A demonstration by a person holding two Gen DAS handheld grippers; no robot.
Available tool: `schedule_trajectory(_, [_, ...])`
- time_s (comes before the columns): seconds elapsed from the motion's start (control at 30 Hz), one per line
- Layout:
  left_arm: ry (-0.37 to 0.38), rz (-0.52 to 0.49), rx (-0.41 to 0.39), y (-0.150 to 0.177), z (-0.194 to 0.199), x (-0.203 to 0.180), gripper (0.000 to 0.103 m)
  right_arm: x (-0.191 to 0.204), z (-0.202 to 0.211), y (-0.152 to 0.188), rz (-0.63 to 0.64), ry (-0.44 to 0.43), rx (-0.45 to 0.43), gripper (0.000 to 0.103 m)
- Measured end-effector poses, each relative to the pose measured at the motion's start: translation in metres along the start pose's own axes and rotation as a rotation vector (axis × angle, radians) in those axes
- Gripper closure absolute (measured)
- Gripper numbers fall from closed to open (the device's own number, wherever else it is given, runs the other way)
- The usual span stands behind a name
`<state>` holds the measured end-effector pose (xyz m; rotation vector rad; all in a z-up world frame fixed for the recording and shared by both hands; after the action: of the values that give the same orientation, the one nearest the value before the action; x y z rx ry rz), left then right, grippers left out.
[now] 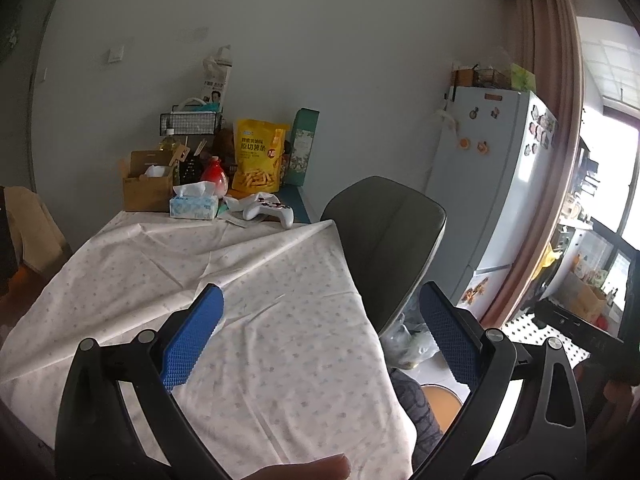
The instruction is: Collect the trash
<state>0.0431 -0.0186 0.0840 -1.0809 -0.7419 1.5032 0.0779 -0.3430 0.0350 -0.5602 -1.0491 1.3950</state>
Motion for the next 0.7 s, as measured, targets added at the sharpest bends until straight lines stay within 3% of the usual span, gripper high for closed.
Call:
schedule_trajectory(0.23, [0.005, 0.004, 0.022, 0.006, -0.010, 0.000, 0.006, -0.012, -0.011, 0.008, -0.020, 0.022, 0.025, 0.008])
schedule_trajectory(0.43, [-0.005, 0.009, 0.034, 0.011, -0.016, 0.005, 0.006, -0.009, -0.021, 0.013, 0.041, 0.066, 0.042, 0.008])
schedule_trajectory(0.7, [-0.012, 0.037, 0.043, 0.015, -0.022, 0.015, 0.006, -0.009, -0.028, 0.018, 0.060, 0.061, 0.064, 0.008])
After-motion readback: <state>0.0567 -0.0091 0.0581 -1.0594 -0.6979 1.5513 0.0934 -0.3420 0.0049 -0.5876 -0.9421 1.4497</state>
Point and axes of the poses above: each gripper's, at about its wrist camera, not at the fingertips, and z roughly against the way its jaws point, x to its left, y to its underside, the point moved 6 cm from there along -z, roughly the way its jaws point, and after that the axes turned 4 degrees about z, right-handed, at the moved point
